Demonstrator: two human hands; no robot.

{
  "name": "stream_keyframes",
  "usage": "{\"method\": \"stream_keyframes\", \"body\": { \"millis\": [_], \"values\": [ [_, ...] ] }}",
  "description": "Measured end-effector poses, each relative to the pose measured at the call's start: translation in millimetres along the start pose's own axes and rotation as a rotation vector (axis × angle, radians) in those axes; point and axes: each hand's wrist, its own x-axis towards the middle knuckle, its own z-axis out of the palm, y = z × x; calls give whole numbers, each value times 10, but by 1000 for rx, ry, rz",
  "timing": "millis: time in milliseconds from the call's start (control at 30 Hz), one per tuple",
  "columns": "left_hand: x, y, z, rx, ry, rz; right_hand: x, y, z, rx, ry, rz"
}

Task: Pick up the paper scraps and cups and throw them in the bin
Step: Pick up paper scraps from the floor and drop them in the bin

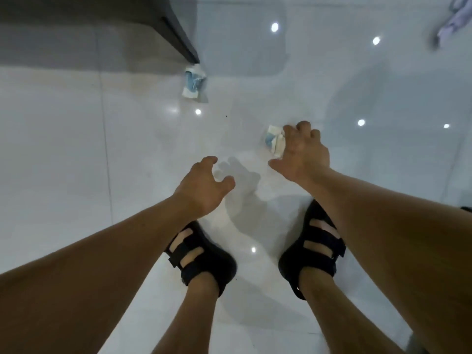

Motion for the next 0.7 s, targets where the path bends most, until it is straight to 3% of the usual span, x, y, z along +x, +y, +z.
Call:
{"method": "stream_keyframes", "body": {
  "millis": [167, 333, 467, 600, 700],
  "values": [
    [222, -39, 161, -165, -16, -12, 60, -40, 282, 80, 110, -23],
    [87, 261, -23, -394, -29, 67, -362, -372, 60, 297, 118, -345],
    [10, 294, -453, -448, 41, 111, -445, -725, -282, 417, 209, -449],
    [77, 76, -935, -391, 202, 98, -127, -1011, -512, 324, 126, -568],
    [202, -241, -1164, -294, 317, 30, 375, -1275, -592, 91, 209, -580]
  ]
}}
